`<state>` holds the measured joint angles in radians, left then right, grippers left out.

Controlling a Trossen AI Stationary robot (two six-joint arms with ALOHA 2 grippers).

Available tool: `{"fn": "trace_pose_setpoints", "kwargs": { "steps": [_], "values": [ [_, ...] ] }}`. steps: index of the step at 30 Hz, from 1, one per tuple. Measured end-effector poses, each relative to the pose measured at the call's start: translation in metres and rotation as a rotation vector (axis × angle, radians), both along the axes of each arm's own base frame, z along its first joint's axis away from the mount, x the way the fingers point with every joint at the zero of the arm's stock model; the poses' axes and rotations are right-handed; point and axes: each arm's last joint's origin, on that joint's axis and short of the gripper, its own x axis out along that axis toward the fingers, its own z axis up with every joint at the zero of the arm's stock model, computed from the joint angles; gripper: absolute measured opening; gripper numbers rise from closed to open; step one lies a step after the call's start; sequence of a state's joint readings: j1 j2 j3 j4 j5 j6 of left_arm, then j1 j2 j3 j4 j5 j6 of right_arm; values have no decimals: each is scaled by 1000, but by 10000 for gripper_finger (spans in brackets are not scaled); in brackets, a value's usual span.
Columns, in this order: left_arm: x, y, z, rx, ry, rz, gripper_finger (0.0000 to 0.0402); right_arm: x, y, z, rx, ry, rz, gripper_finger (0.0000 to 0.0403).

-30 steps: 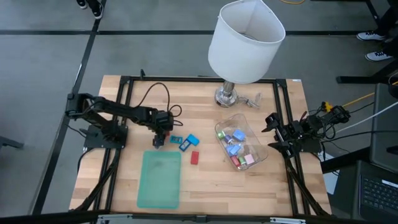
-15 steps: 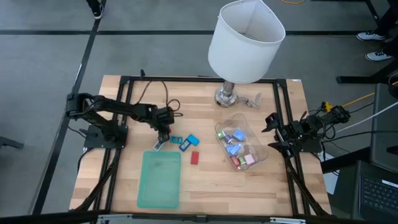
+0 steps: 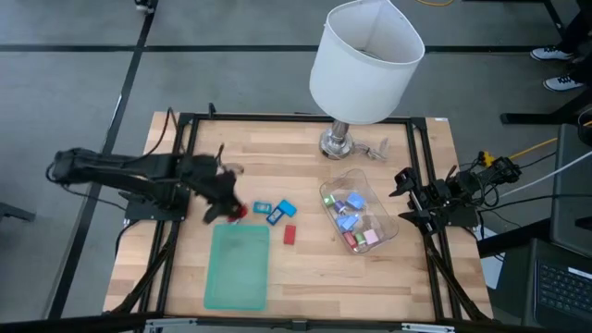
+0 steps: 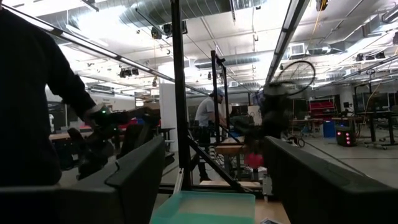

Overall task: Pick & Place Office items
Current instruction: Put the left red digital clock into the green bin, then put the left light blue digital clock into the green bin

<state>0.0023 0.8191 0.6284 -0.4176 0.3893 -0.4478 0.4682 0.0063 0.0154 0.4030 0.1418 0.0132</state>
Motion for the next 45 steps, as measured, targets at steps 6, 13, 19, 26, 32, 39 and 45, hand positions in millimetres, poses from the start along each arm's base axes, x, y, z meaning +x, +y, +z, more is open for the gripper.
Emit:
{"fn": "trace_pose_setpoints", "kwargs": {
  "steps": [6, 13, 19, 26, 32, 39, 45],
  "values": [
    [-18, -47, -18, 43, 255, -128, 143, 0, 0, 0, 0, 0, 0, 279],
    [-2, -79, -42, 120, 348, -144, 145, 0, 0, 0, 0, 0, 0, 279],
    [20, -96, -69, 142, 401, -168, 169, 0, 0, 0, 0, 0, 0, 279],
    [30, -101, -73, 129, 353, -199, 200, 0, 0, 0, 0, 0, 0, 279],
    [30, -101, -73, 117, 360, -186, 236, 0, 0, 0, 0, 0, 0, 279],
    [31, -84, -45, 78, 192, -46, 257, 0, 0, 0, 0, 0, 0, 279],
    [28, -50, -19, 169, 14, 231, 251, 0, 0, 0, 0, 0, 0, 279]
  ]
}}
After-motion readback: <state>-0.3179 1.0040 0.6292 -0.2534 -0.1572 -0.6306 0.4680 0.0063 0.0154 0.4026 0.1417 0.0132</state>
